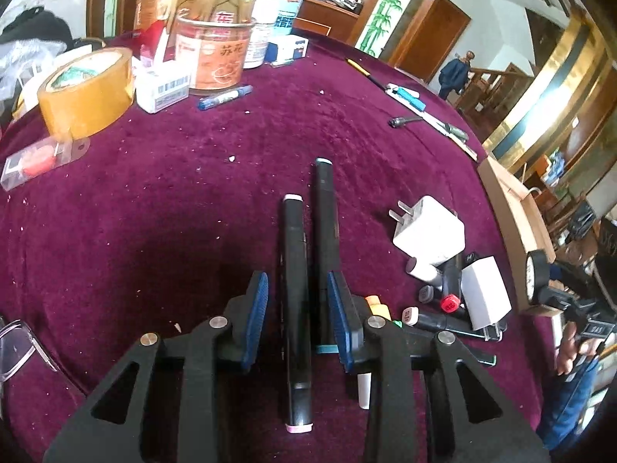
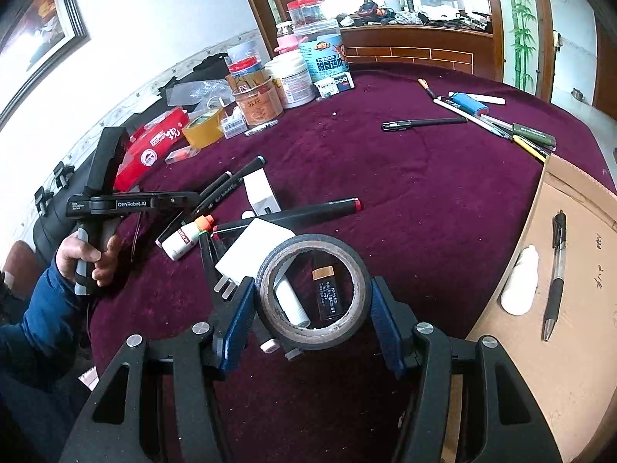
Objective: Organize rigid objects
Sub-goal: 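Grasp the black tape roll with right tool while left tool holds the markers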
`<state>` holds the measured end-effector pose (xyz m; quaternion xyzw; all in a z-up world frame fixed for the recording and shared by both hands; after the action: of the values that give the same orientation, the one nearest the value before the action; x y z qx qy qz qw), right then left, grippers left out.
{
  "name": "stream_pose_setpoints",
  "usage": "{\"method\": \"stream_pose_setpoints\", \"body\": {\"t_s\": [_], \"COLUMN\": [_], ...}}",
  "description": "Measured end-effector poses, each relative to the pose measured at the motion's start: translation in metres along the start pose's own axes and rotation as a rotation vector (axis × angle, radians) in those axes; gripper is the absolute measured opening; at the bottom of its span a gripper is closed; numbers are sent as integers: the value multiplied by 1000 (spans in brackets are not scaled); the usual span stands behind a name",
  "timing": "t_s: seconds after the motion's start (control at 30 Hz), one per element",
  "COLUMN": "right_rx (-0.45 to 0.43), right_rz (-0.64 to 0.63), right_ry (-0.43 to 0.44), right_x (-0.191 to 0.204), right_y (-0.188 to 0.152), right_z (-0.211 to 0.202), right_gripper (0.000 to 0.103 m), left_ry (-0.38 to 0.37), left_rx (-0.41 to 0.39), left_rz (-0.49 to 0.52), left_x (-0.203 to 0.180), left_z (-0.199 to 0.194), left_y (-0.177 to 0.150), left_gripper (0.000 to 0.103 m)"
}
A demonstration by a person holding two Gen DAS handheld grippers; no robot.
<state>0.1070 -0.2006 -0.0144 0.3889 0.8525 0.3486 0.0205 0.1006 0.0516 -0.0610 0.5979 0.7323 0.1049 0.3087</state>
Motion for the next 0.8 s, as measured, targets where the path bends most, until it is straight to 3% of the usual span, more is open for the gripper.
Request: {"method": "stream_pose_setpoints", "body": {"t_s": [0.07,0.27,0.53,0.63,0.67,0.8], "right_rx": [-1,-5,-21,-35,-42,-73], "right_rz": [5,21,77,94,106,159], "right_ry": [-3,-6,-20,-27,-28,-38], "right_x": [-1,-5,-17,-22,-24,-37], "right_y": [0,1,5,8,9,12], "right_z": [0,-2,-6,-9,-10,-18], "right_gripper": [53,53,53,53,53,53], "left_ry": [-30,-6,181,260,268,228], "left_rx": [1,13,-21,-37,-43,-60], "left_rz": [-21,-7,137,181,186,159], "left_x": [1,1,-1,-2,-2,-4], "left_z": [-2,4,11,12,11,6], "left_y": [0,-2,-1,-1,-1,2], "left_gripper": [29,29,29,19,12,12]}}
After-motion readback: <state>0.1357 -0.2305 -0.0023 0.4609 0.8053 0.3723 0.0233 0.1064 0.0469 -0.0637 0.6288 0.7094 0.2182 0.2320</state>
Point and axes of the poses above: each gripper's, at about its wrist camera, not at the fingertips, and z roughly the way its jaws point, x to its left, y to its top, the point moved 10 cm from there along z, roughly the way its jaws point
